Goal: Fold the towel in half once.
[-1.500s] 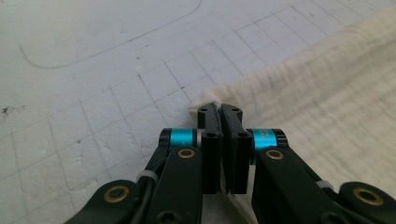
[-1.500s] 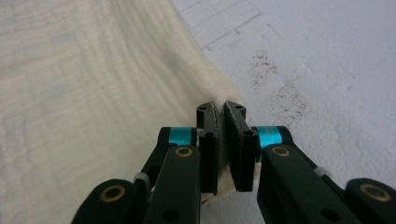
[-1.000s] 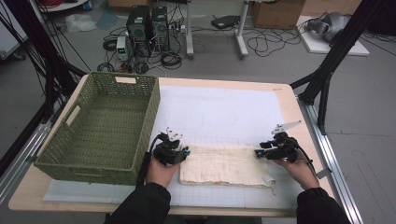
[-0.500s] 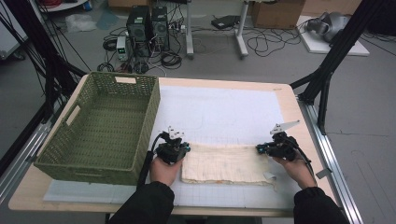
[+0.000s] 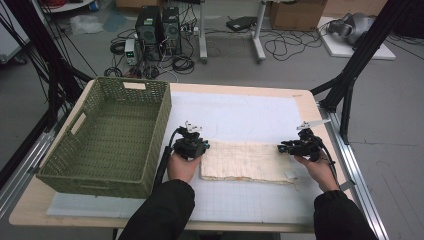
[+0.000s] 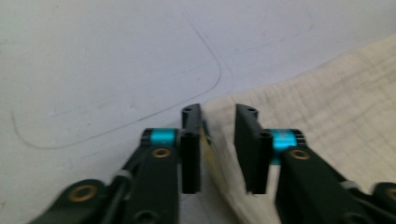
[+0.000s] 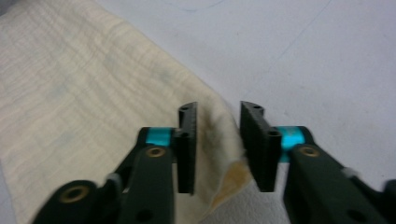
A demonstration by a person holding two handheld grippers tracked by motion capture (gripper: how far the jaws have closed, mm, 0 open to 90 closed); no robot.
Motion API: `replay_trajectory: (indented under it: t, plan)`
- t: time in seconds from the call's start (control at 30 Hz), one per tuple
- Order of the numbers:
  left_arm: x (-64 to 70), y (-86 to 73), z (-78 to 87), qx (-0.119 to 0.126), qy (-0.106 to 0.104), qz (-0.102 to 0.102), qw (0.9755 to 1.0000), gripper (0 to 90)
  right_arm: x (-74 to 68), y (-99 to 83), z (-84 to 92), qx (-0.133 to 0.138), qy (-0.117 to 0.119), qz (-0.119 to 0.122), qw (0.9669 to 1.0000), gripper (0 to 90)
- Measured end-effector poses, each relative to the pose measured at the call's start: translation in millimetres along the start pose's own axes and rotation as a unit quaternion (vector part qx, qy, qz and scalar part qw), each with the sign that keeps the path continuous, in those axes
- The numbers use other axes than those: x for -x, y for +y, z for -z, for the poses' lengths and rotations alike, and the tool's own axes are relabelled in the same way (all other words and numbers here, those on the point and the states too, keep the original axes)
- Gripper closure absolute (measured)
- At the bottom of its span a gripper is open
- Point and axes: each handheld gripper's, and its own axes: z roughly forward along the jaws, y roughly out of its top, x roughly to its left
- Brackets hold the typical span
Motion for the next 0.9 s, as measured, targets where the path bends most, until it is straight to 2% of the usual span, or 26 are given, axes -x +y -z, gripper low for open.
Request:
replay_trajectory:
  t: [0.13, 0.2, 0.27, 0.4, 0.57, 0.67, 0.9]
  plan:
    - [-2.0, 4.0, 7.9, 0.020, -0.006, 0.018, 0.9996, 60.5, -0.4, -2.5, 7.0, 0.010, 0.001, -0.008, 0.9999, 54.5]
    - [-2.5, 7.8, 10.0, 0.020, -0.011, 0.019, 0.9996, 60.5, -0.7, -1.9, 13.4, 0.027, 0.008, -0.011, 0.9996, 50.3]
    - [-3.4, 13.9, 12.2, 0.021, -0.012, 0.016, 0.9996, 59.8, -1.7, 2.7, 19.6, 0.026, 0.009, -0.013, 0.9995, 48.3]
    - [-4.3, 26.2, 17.2, 0.037, -0.014, 0.013, 0.9991, 58.8, -3.9, 16.1, 30.0, 0.039, 0.005, 0.006, 0.9992, 46.8]
    - [-9.8, 26.3, 15.5, 0.024, -0.011, 0.007, 0.9996, 58.6, -6.1, 12.6, 23.4, 0.036, 0.007, 0.016, 0.9992, 46.8]
    - [-11.2, 25.4, 14.1, 0.021, -0.009, 0.009, 0.9997, 58.4, -5.2, 10.0, 18.0, 0.020, 0.010, 0.012, 0.9997, 46.0]
    - [-11.8, 21.1, 5.1, 0.003, -0.009, 0.003, 1.0000, 58.9, -3.1, 8.4, 14.2, 0.017, 0.013, 0.012, 0.9997, 46.7]
